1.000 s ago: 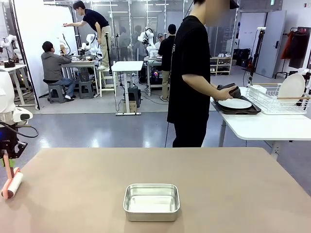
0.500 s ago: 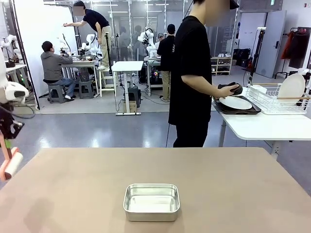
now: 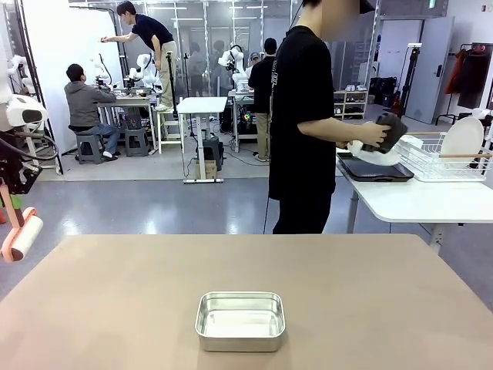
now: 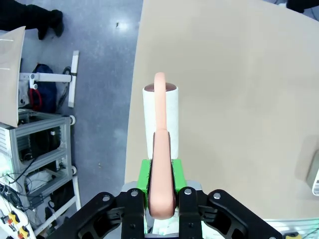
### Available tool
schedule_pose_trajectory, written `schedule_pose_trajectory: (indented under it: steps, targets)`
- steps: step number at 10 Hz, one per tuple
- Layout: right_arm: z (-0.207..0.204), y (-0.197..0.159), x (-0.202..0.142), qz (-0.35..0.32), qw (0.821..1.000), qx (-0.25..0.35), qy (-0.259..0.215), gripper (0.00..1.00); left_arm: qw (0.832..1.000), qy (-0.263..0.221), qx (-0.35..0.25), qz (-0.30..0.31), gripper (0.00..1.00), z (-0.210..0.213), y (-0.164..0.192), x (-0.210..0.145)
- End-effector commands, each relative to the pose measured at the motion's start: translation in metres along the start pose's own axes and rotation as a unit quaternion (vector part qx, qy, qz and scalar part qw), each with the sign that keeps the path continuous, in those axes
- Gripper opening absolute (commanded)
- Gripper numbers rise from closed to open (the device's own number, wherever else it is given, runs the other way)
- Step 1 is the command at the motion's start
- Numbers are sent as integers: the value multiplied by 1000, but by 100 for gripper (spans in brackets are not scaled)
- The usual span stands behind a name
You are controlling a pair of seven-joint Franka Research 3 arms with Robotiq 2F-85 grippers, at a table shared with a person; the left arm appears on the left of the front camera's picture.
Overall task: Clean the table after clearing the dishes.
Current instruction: When the right (or left) Handle tray is removed, use the right hand (or left hand) to clean the right (or left) side of the table with the Lint Roller, then place the Lint Roller back on top of the Airtight Container.
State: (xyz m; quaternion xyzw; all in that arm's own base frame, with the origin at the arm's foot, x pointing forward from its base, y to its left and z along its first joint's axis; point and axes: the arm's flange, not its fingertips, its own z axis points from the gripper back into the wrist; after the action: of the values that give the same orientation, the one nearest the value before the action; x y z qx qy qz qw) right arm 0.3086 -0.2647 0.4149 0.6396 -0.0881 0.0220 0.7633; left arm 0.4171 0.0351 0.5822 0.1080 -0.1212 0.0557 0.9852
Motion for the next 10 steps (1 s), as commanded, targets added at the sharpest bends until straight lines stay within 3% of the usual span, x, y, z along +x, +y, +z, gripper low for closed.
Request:
schedule_pose_trajectory:
  steps: [1,10]
  targets:
    - [0,4,-1,1,1000,-1,-1,100,1000,3,2,6,21,-5,6,0]
    - [0,4,-1,1,1000,-1,-1,100,1000,3,2,6,21,-5,6,0]
